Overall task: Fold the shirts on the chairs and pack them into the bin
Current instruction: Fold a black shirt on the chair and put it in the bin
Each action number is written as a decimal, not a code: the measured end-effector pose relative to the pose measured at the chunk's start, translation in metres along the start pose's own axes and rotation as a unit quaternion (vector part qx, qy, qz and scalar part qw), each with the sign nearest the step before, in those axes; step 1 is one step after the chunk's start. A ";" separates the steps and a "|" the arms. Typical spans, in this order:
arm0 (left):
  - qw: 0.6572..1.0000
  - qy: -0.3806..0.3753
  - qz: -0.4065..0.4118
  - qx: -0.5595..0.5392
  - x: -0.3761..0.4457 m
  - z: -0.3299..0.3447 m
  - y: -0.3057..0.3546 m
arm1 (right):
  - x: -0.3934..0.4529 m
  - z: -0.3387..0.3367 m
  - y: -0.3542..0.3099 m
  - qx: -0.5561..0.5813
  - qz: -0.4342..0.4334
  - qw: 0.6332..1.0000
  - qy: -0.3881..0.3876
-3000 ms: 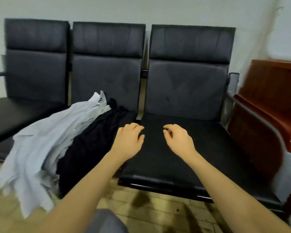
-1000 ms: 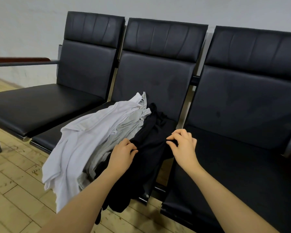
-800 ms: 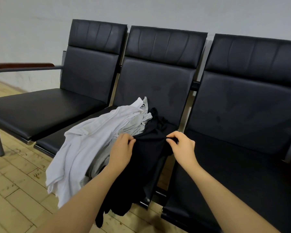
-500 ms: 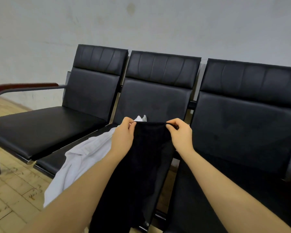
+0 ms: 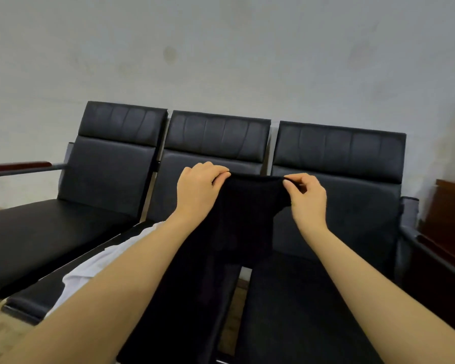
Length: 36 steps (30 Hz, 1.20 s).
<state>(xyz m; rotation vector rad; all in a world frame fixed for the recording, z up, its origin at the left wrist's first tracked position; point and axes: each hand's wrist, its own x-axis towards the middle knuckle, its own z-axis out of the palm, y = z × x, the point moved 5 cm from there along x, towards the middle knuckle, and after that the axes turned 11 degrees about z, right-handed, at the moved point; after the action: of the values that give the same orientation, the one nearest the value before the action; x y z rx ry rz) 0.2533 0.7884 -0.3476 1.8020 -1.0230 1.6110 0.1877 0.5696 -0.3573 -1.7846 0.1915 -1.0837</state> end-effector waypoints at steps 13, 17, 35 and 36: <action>0.984 -0.059 0.049 -0.162 0.008 0.073 0.157 | -0.014 -0.184 0.045 -0.090 0.042 0.990 0.103; 0.972 -0.133 -0.004 -0.194 0.000 0.108 0.200 | -0.016 -0.225 0.075 -0.123 0.070 0.984 0.109; 0.873 -0.449 -0.041 -0.187 -0.177 0.202 0.266 | -0.117 -0.210 0.239 -0.427 0.045 0.881 -0.199; 0.868 -0.464 -0.046 -0.171 -0.187 0.201 0.263 | -0.121 -0.203 0.244 -0.446 0.036 0.862 -0.240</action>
<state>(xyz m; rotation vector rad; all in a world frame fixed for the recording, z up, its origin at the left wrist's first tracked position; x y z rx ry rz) 0.1590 0.5131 -0.5920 2.3228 -1.4538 0.3685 0.0474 0.3837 -0.6047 -2.7876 0.5042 -0.4506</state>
